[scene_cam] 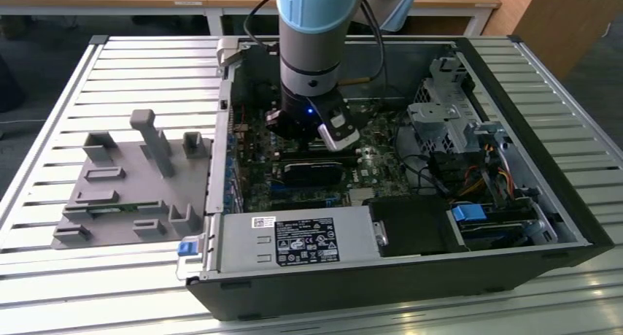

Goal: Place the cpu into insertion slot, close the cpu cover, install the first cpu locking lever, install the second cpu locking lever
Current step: 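Install the second cpu locking lever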

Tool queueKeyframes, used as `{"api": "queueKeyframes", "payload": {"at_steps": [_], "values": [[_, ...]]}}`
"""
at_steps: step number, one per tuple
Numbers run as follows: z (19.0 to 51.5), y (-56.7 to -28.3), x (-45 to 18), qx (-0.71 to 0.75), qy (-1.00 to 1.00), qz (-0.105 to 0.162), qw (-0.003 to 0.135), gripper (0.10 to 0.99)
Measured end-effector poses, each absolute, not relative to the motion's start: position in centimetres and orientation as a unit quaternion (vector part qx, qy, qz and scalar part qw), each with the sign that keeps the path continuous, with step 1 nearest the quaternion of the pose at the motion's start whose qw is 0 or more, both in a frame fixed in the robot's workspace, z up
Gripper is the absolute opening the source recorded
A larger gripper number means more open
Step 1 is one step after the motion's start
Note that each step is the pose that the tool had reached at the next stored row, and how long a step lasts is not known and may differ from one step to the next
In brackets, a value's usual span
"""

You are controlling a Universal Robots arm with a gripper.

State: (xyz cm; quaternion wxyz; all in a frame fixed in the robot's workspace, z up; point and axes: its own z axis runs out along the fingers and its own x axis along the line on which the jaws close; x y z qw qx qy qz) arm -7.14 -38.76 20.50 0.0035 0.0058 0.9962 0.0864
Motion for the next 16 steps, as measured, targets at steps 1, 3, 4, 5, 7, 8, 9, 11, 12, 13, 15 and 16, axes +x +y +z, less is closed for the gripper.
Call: {"api": "queueKeyframes", "payload": {"at_steps": [1, 3, 4, 5, 7, 8, 9, 11, 12, 13, 15, 16], "values": [[20.45, -38.76, -7.14, 0.006, 0.996, 0.088, 0.003, 0.106], [20.33, -38.75, -7.14, 0.006, 0.996, 0.089, 0.004, 0.106], [20.26, -38.75, -7.14, 0.006, 0.996, 0.089, 0.004, 0.106], [20.18, -38.75, -7.15, 0.006, 0.996, 0.089, 0.004, 0.106], [20.03, -38.76, -7.15, 0.006, 0.996, 0.09, 0.003, 0.106], [19.96, -38.76, -7.15, 0.006, 0.996, 0.091, 0.003, 0.106], [19.89, -38.76, -7.15, 0.006, 0.996, 0.093, 0.003, 0.106], [19.8, -38.75, -7.15, 0.006, 0.995, 0.095, 0.004, 0.106], [19.74, -38.75, -7.18, 0.006, 0.995, 0.096, 0.004, 0.106], [19.65, -38.75, -7.25, 0.006, 0.995, 0.096, 0.004, 0.106], [19.51, -38.77, -7.34, 0.006, 0.995, 0.097, 0.003, 0.106], [19.47, -38.77, -7.4, 0.006, 0.995, 0.098, 0.003, 0.106]]}}
